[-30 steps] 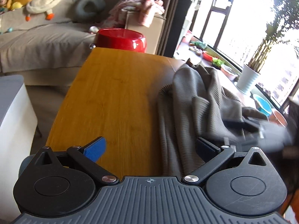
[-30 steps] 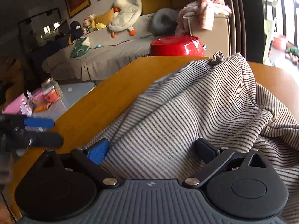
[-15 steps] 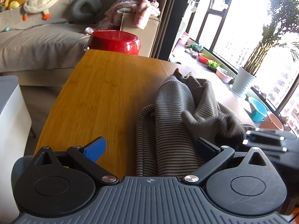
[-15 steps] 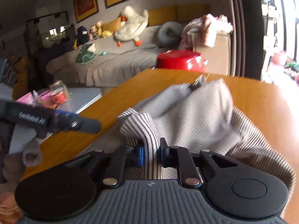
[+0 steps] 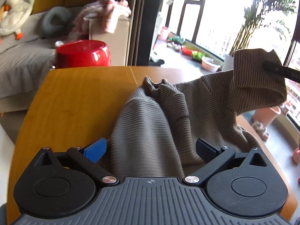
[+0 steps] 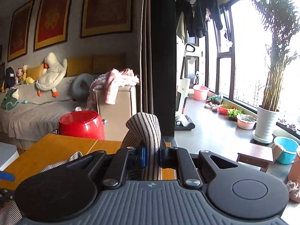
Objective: Fold clothes
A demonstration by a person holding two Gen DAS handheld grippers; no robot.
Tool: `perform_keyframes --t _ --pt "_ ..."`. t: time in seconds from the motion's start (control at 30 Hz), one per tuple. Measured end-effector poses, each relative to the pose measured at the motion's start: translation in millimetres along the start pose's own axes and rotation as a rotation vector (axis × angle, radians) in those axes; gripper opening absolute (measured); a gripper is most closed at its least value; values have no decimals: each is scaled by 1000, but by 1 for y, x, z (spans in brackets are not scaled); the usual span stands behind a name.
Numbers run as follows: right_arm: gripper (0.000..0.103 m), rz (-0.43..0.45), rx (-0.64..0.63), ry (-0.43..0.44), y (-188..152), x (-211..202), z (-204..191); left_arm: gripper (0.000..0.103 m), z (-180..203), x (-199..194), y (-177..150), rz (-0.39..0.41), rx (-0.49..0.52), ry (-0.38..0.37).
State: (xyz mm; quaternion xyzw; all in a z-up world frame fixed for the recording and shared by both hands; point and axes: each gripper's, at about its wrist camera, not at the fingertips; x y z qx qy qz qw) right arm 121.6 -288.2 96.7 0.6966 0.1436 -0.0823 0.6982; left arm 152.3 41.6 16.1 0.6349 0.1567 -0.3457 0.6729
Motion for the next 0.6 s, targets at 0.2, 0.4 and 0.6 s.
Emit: perform_keyframes --t 0.2,0.4,0.6 --pt "13 -35 -2 22 -24 13 5 66 -2 45 13 -25 37 93" --pt "13 -62 4 18 -40 29 8 21 -21 40 27 70 82 138" --pt "13 -106 36 -33 -52 50 26 14 -74 45 57 147 71 325"
Point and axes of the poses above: each gripper's, at about its wrist camera, not at the fingertips, and x roughly the way its jaws point, z to its right, y to its top, and after that the axes turned 1 degree about -y, right-handed
